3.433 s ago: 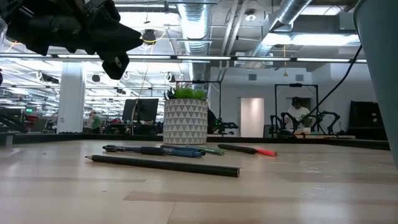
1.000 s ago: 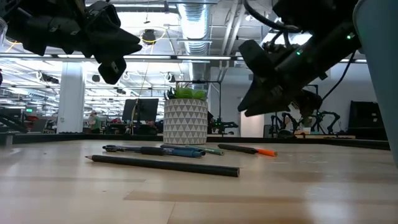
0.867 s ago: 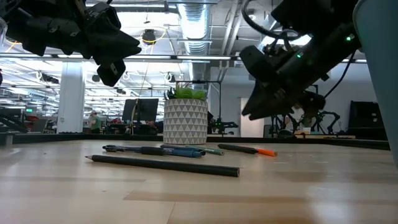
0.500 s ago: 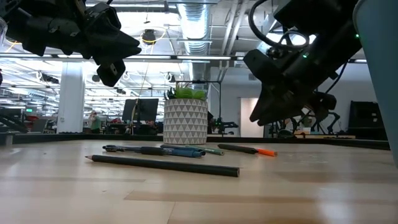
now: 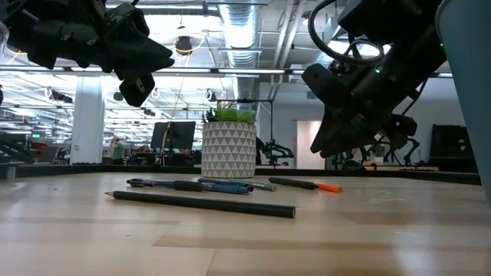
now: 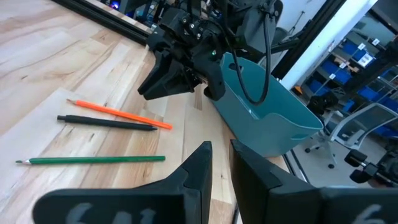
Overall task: Sort pens & pencils
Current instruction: Put the orange pencil into the blue bin
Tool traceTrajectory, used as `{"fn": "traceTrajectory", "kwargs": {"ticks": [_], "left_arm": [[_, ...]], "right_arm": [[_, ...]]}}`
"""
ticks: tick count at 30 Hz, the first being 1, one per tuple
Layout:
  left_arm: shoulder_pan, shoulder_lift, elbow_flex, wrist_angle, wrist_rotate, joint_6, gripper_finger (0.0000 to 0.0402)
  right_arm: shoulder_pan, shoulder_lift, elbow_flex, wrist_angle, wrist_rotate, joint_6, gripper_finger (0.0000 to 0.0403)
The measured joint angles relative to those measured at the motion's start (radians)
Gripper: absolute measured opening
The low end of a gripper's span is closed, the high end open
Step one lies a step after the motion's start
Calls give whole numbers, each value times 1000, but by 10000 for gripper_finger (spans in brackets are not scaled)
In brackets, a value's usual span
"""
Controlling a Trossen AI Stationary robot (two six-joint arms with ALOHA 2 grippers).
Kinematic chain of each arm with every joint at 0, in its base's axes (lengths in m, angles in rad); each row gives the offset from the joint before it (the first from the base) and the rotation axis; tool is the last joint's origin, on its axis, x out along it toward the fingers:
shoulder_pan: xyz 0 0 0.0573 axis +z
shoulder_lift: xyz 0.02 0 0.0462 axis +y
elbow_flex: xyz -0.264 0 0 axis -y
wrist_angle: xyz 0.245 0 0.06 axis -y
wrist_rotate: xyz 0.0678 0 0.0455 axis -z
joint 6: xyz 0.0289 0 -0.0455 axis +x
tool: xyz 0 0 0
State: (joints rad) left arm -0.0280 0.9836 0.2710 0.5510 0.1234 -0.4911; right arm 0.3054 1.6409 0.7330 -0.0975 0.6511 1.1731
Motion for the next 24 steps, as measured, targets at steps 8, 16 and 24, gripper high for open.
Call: {"fn": "traceTrajectory", "kwargs": {"ticks": [8,16,24], "left_arm": [[0,0,0,0,0,0,46],[0,0,0,0,0,0,46],[0,0,0,0,0,0,46]], "right_arm": [[-15,0,0,0,0,-28,118],[-33,0,0,27,0,-24,118],[-43,0,-1,19,4,-36,118]]}}
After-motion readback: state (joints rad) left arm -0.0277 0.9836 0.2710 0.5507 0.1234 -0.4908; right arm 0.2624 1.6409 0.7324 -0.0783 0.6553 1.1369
